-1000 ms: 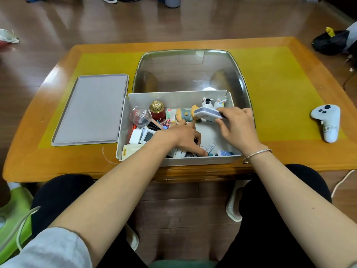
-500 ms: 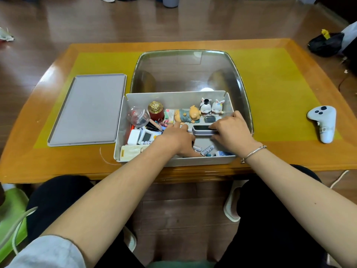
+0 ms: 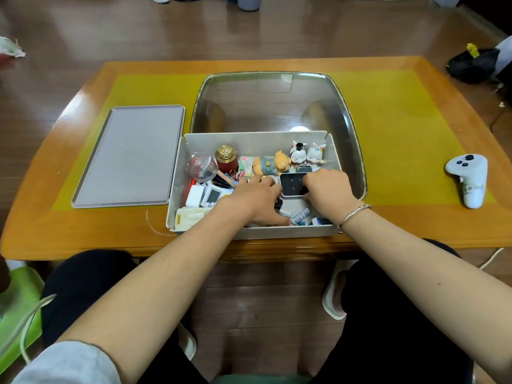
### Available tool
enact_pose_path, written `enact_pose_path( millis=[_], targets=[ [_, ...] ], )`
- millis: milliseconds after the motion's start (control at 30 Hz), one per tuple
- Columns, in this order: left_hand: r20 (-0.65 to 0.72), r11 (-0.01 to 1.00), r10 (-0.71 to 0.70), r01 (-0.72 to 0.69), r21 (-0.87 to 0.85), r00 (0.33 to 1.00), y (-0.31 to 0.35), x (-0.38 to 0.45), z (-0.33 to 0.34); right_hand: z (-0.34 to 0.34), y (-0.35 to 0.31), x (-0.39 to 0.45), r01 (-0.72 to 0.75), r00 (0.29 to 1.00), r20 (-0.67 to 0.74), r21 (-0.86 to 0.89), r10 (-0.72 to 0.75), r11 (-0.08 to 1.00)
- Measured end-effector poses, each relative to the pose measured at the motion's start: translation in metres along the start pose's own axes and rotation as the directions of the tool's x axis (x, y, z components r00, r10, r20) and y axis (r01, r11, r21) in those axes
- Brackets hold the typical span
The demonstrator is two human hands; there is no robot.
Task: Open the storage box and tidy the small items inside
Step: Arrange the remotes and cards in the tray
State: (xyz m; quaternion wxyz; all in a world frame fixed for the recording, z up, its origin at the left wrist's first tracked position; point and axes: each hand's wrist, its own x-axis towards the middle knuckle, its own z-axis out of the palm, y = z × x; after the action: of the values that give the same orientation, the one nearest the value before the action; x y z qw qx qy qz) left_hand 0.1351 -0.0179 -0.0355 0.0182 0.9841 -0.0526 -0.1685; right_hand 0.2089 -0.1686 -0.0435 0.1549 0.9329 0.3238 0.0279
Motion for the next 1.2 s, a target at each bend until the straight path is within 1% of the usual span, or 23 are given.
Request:
enact_pose_path(
  millis=[67,133,300,433,533,667,733,800,867,967,1033,1133,1200],
  targets=[
    [0.004,0.998,-0.005,0.005,-0.062,1.000,0.001,0.001,0.000,0.000,0.000,0.002,-0.012,1.000,0.006,0.010,0.012,1.000],
    [0.024,0.996,0.005,-0.003,-0.086,1.000,0.003,0.002,0.001,0.001,0.000,0.001,-0.013,1.000,0.009,0.020,0.013,1.000],
    [0.057,0.999,0.014,-0.012,-0.042,0.998,0.006,0.006,0.003,0.004,-0.002,0.000,-0.034,0.999,0.034,0.113,0.030,0.993],
    [0.070,1.000,0.003,-0.001,-0.023,0.998,0.008,0.008,0.003,0.004,-0.003,0.001,-0.044,0.999,0.008,0.114,0.043,0.992],
    [0.032,0.999,-0.001,0.002,-0.054,0.999,0.007,0.008,0.005,0.004,-0.002,0.001,-0.032,0.999,0.004,0.117,0.032,0.993],
    [0.002,0.996,-0.037,0.037,-0.081,0.999,0.001,0.005,0.007,0.000,-0.002,-0.001,-0.023,1.000,-0.003,0.193,0.024,0.981],
    [-0.019,0.994,-0.044,0.042,-0.098,0.999,-0.001,0.003,0.008,-0.002,-0.003,-0.001,-0.021,1.000,0.001,0.200,0.021,0.980],
    [-0.075,0.992,-0.045,0.036,-0.121,0.996,-0.004,-0.001,0.009,-0.003,-0.005,0.001,-0.019,1.000,0.014,0.183,0.017,0.983],
    [-0.172,0.987,-0.079,0.052,-0.153,0.982,-0.008,-0.007,0.009,-0.005,-0.006,0.002,-0.029,0.999,0.031,0.199,0.023,0.980],
    [-0.316,0.975,-0.164,0.105,-0.195,0.934,-0.020,-0.019,0.011,-0.011,-0.006,0.004,-0.036,0.999,0.010,0.250,0.034,0.968],
    [-0.410,0.960,-0.233,0.142,-0.241,0.882,-0.029,-0.025,0.011,-0.018,-0.008,0.010,-0.023,0.999,-0.039,0.256,0.034,0.966],
    [-0.529,0.904,-0.413,0.263,-0.337,0.742,-0.045,-0.033,0.008,-0.030,-0.020,0.029,0.031,0.991,-0.136,0.316,0.013,0.948],
    [-0.551,0.854,-0.517,0.353,-0.381,0.655,-0.062,-0.038,0.009,-0.035,-0.034,0.043,0.081,0.982,-0.188,0.368,-0.011,0.926]
  ],
)
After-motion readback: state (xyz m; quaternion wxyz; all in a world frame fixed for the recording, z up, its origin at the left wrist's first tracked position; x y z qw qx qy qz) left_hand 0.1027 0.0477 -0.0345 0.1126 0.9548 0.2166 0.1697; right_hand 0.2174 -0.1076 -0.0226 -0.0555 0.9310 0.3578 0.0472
